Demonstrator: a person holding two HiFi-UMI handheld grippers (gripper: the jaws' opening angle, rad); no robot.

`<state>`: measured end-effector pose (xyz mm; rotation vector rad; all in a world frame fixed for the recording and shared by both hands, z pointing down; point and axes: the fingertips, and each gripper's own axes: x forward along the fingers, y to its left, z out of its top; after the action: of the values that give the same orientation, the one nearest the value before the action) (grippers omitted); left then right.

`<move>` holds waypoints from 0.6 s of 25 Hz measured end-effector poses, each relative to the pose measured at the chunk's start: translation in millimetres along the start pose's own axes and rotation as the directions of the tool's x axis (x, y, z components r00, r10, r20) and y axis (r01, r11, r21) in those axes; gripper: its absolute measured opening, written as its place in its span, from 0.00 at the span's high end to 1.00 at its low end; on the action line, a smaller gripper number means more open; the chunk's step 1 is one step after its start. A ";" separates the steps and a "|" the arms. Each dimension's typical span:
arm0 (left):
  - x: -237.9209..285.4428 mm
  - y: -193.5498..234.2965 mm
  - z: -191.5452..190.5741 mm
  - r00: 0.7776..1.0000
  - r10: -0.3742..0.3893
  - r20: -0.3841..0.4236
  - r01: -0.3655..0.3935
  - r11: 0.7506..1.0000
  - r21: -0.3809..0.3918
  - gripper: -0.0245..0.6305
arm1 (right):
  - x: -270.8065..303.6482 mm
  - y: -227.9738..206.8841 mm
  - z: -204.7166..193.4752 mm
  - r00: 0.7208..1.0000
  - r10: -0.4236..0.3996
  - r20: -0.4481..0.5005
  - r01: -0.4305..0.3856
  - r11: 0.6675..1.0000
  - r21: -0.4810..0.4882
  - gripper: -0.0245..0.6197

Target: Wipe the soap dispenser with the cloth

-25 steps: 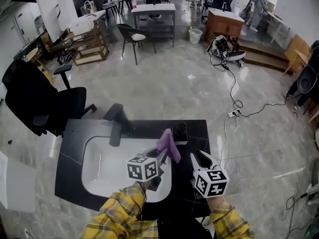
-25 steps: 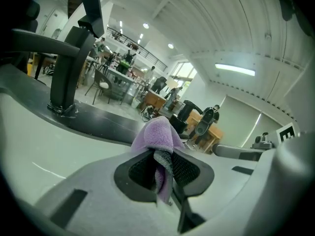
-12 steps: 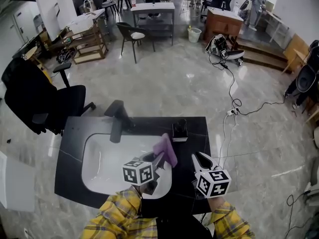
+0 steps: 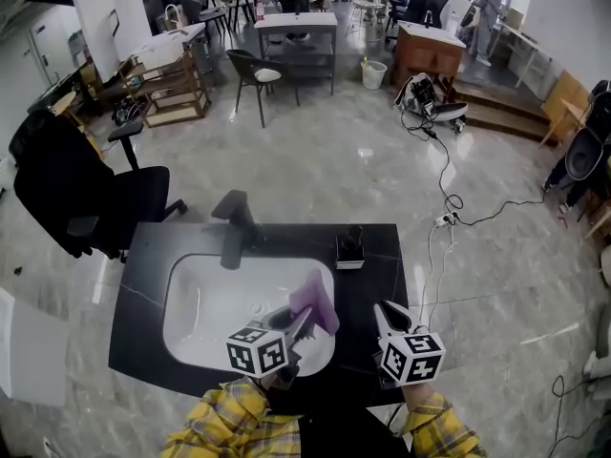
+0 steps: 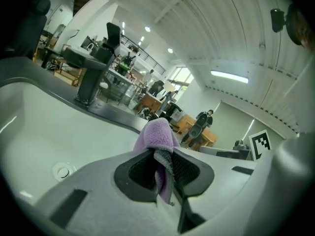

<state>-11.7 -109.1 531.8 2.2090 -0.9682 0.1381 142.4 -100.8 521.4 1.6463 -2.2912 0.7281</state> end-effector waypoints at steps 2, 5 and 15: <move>-11.6 -3.1 -5.2 1.000 -0.001 0.009 0.001 1.000 -0.006 0.86 | -6.6 1.3 -3.5 1.000 -0.004 0.002 0.004 1.000 0.001 0.91; -25.7 -6.2 -13.7 1.000 0.006 0.025 -0.006 1.000 -0.015 0.86 | -17.7 1.3 -9.4 1.000 -0.010 0.002 0.010 1.000 0.008 0.92; -55.2 -9.4 -3.1 0.996 0.030 0.085 -0.033 0.999 0.031 0.86 | -38.3 13.1 -19.8 1.000 0.001 0.002 -0.001 0.999 0.053 0.95</move>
<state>-44.1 -69.4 509.1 2.2449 -1.0545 0.0759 141.3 -55.8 517.4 1.6689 -2.2934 0.7950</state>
